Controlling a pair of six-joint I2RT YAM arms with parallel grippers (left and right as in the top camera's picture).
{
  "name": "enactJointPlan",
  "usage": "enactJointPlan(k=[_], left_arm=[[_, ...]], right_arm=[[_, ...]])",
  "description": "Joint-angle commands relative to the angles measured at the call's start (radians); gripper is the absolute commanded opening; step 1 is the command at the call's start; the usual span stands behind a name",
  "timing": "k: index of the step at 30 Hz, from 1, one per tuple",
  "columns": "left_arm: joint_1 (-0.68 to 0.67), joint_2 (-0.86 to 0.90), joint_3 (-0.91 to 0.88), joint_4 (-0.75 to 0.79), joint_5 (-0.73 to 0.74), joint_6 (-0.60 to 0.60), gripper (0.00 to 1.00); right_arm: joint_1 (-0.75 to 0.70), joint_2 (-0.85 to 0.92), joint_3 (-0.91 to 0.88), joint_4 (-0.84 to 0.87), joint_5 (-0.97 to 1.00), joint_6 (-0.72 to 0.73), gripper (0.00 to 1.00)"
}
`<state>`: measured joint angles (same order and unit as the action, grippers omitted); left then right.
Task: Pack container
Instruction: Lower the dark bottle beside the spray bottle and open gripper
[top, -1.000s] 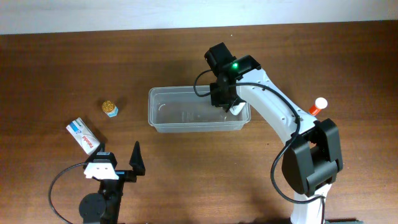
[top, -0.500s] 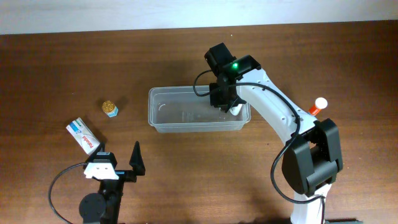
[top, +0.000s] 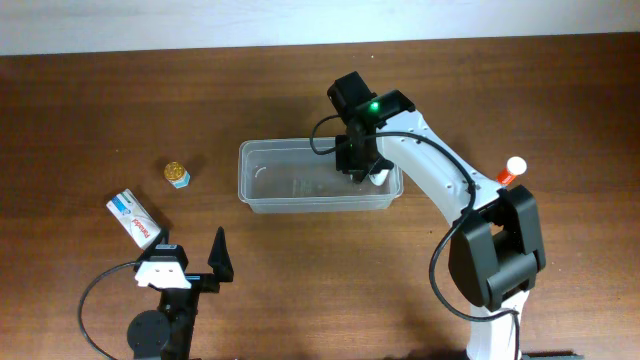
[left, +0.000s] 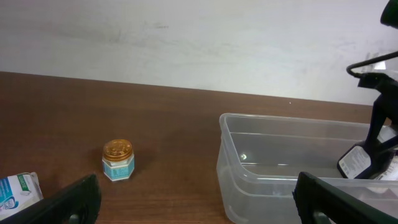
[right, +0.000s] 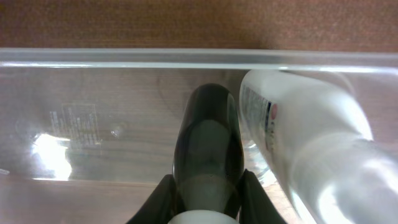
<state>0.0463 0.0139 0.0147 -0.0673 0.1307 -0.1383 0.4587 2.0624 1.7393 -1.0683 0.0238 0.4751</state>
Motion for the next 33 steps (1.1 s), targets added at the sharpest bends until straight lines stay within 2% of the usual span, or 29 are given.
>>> enactJointPlan(k=[1, 13, 33], left_arm=[[0.005, -0.009, -0.006, -0.002, -0.004, 0.013, 0.99], [0.005, -0.009, -0.006, -0.002, -0.004, 0.013, 0.99], [0.005, -0.009, -0.006, -0.002, -0.004, 0.013, 0.99]], right_arm=[[-0.003, 0.005, 0.021, 0.006, -0.014, 0.013, 0.22], [-0.07, 0.005, 0.022, 0.003, -0.12, 0.001, 0.21], [-0.079, 0.007, 0.021, 0.022, -0.124, -0.026, 0.22]])
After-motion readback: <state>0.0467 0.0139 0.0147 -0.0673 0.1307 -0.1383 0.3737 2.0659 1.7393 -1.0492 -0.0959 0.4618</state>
